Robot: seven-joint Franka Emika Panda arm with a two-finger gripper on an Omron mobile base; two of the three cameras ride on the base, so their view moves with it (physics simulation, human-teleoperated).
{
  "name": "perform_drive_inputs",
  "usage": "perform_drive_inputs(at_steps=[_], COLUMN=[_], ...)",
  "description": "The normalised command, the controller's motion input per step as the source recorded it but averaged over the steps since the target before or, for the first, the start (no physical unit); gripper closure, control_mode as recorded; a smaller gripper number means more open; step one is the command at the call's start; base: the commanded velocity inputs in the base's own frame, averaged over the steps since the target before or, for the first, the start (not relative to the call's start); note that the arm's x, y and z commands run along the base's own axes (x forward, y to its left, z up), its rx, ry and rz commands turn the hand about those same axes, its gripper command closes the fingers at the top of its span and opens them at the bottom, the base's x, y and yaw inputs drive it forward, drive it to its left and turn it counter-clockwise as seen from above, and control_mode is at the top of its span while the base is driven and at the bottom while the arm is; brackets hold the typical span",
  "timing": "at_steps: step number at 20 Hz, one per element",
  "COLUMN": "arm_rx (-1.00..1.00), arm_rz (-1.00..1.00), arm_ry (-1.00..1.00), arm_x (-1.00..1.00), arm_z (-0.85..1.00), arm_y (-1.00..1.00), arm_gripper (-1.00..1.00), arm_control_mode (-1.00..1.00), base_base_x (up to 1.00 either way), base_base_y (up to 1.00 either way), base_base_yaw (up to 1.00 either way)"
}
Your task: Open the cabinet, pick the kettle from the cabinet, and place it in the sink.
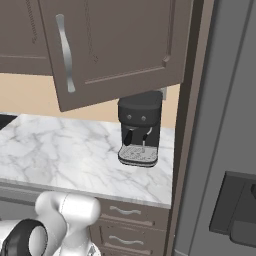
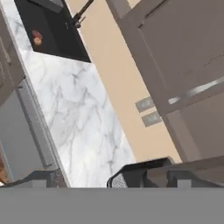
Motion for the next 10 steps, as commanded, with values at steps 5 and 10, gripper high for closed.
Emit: perform_drive_inputs(at_steps=[5,10], arm_rx=[-0.31,-0.22], arm_rz=[-0.19,-0.2], arm_ry=[-0.25,-0.09], arm_x=[0.0,0.1], arm_z=[0.36,0.12], arm_y=[0.0,0.0], arm_gripper=[-1.0,-1.0], arm_control_mode=[-1.0,-1.0], base_base_x=[0.0,0.0], base_base_y=[0.0,0.0], base_base_yaw=[0.0,0.0])
